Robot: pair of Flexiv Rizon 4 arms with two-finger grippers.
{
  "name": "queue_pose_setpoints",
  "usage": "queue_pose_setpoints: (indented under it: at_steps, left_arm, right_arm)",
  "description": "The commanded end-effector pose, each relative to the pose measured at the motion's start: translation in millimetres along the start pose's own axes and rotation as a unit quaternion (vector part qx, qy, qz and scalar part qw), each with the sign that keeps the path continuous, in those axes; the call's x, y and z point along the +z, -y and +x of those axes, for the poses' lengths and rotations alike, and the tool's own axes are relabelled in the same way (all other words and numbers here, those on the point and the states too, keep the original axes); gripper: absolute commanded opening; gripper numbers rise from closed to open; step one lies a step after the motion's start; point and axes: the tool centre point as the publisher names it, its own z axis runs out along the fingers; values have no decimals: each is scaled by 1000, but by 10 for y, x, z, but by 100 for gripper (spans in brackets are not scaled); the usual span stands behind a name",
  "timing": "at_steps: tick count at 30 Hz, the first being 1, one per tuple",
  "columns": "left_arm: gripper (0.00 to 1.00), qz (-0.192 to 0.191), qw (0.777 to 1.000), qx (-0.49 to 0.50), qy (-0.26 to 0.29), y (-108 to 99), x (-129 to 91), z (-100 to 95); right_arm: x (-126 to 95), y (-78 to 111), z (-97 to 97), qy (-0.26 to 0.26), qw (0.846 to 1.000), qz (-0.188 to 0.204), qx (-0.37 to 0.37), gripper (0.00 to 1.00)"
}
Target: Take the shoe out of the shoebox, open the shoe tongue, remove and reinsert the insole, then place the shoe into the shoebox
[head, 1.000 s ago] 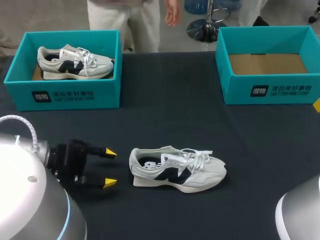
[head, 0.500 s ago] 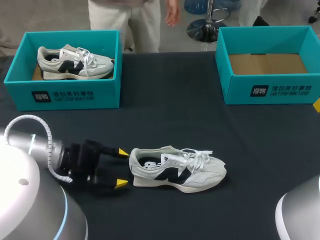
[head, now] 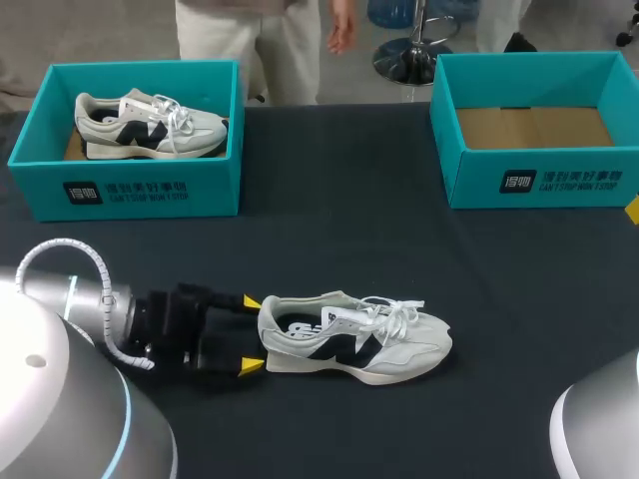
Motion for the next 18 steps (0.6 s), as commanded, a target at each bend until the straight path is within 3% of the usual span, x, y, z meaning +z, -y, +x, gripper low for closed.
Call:
queue_pose_setpoints:
  at_steps: [1, 18]
  left_arm:
    - [100, 2, 1000, 1, 0, -3, 99, -32]
    - [100, 1, 1000, 0, 6, 4, 313, -66]
  right_arm:
    - [3, -27, -12, -1, 1000, 3, 0, 100]
    - [3, -27, -12, -1, 1000, 3, 0, 100]
